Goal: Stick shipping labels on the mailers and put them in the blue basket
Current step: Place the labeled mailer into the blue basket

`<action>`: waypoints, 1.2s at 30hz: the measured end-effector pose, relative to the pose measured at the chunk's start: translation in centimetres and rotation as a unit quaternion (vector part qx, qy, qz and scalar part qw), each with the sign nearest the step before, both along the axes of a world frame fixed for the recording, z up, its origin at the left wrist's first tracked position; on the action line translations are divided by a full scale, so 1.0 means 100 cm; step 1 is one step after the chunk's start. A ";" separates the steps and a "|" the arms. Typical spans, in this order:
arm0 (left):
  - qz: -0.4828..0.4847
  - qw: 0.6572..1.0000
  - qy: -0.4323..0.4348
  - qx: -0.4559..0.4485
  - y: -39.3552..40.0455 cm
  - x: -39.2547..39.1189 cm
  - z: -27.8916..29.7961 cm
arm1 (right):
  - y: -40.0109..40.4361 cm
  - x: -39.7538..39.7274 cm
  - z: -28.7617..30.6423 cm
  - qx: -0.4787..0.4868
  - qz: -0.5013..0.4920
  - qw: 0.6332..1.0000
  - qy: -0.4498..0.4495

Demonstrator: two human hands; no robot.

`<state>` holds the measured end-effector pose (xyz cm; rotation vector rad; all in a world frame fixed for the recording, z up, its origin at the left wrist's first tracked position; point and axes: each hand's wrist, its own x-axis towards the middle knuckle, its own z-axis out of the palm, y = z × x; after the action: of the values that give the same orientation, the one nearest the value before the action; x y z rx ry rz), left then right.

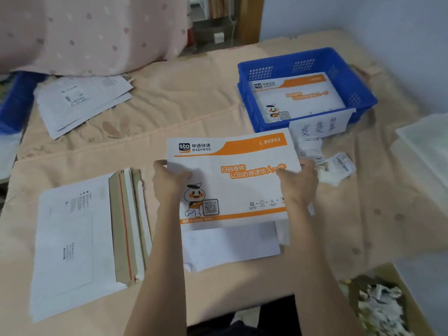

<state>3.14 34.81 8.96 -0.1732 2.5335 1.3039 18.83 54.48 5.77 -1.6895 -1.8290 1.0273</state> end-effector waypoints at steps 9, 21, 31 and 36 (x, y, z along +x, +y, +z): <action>-0.015 1.000 -0.001 0.014 0.140 0.032 0.023 | 0.147 0.037 0.033 -0.023 0.025 0.997 0.062; -0.032 0.998 0.026 0.036 0.279 0.015 0.031 | 0.282 0.018 0.049 -0.029 0.038 0.996 0.071; -0.080 0.995 0.066 -0.011 0.358 -0.050 0.026 | 0.374 -0.061 0.047 -0.071 0.048 0.992 0.090; -0.047 0.994 0.086 -0.055 0.386 -0.076 0.007 | 0.392 -0.097 0.027 -0.060 0.062 0.993 0.081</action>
<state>-4.50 73.44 9.68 0.0379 2.7229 1.1903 9.08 93.65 8.44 -1.5231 -1.8171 1.3099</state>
